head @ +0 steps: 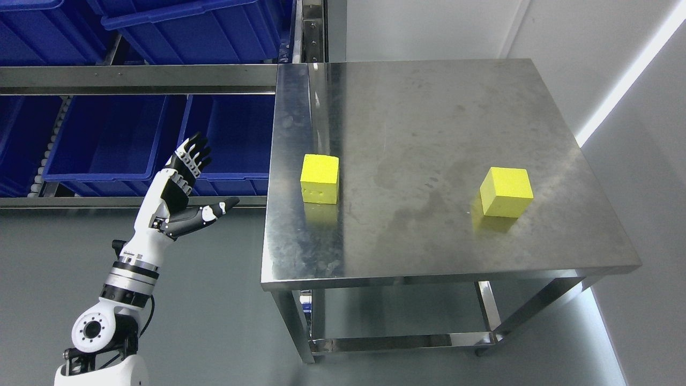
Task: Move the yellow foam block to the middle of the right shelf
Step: 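Raise the open left hand toward the nearer yellow foam cube, then close the left hand around the yellow foam cube on the table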
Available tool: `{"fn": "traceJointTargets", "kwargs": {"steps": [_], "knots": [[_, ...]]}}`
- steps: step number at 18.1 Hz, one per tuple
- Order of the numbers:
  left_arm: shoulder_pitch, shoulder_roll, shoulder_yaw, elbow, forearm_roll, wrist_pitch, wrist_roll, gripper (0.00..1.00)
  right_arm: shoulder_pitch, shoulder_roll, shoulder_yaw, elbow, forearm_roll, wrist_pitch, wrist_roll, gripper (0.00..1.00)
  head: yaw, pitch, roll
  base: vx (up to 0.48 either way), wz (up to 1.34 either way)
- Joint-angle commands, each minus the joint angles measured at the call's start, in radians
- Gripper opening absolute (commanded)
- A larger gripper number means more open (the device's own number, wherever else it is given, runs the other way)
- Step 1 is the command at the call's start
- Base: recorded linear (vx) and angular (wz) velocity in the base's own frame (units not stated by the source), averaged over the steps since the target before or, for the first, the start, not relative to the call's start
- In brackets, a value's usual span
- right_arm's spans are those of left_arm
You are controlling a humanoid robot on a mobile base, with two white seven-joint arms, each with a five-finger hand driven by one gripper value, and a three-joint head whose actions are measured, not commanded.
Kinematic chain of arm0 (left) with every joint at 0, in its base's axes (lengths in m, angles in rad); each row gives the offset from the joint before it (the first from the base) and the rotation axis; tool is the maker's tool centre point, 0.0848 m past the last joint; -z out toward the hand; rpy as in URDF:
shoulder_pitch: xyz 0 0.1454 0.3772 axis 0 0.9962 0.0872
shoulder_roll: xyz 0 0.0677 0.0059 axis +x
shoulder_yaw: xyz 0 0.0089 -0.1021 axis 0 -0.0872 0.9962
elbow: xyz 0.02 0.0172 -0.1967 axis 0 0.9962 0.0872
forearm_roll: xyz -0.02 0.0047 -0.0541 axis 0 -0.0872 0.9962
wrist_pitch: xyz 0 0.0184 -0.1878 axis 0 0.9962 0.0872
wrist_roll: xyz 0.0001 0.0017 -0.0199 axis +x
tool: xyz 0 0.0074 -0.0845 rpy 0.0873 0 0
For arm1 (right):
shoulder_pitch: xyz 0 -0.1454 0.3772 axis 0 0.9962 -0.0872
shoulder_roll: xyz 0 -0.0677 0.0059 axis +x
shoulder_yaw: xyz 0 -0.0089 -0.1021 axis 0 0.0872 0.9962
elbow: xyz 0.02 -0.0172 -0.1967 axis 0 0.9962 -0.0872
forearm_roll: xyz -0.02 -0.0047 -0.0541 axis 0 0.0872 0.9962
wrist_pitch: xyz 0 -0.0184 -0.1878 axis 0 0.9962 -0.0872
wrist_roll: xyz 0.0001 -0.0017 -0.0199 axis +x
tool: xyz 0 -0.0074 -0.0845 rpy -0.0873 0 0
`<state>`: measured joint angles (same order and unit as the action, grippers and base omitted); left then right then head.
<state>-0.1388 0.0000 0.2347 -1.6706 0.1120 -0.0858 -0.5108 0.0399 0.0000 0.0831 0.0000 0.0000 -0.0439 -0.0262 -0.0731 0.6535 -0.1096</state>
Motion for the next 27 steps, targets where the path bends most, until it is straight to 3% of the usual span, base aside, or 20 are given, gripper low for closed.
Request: {"fn": "traceJointTargets", "kwargs": {"steps": [1,6,10,13,18,23,27], "knots": [[0.005,0.017,-0.021,0.000,0.002,-0.003,-0.011,1.00,0.000,-0.017,0.001,-0.017,0.008,-0.001,0.000,1.00,0.0000,0.000,0.000,0.000,0.00],[0.004,0.017,-0.025,0.000,0.002,-0.003,-0.011,1.00,0.000,-0.017,0.000,-0.017,0.008,-0.001,0.000,1.00,0.0000,0.000,0.000,0.000,0.00],[-0.025,0.017,-0.106,0.003,0.000,0.003,-0.011,1.00,0.000,-0.017,0.000,-0.017,0.009,-0.001,0.002,1.00,0.0000,0.000,0.000,0.000,0.00],[-0.117,0.017,-0.221,0.073,-0.031,0.032,-0.008,1.00,0.000,-0.017,0.000,-0.017,0.009,-0.001,0.000,1.00,0.0000,0.000,0.000,0.000,0.00],[-0.249,0.017,-0.288,0.175,-0.060,0.150,-0.008,1.00,0.000,-0.017,0.000,-0.017,0.008,-0.001,0.002,1.00,0.0000,0.000,0.000,0.000,0.00],[-0.282,0.017,-0.402,0.241,-0.116,0.175,-0.124,1.00,0.000,-0.017,0.000,-0.017,0.008,-0.001,0.000,1.00,0.0000,0.000,0.000,0.000,0.00],[-0.282,0.017,-0.407,0.301,-0.204,0.172,-0.138,1.00,0.000,-0.017,0.000,-0.017,0.008,-0.001,0.000,1.00,0.0000,0.000,0.000,0.000,0.00]]}}
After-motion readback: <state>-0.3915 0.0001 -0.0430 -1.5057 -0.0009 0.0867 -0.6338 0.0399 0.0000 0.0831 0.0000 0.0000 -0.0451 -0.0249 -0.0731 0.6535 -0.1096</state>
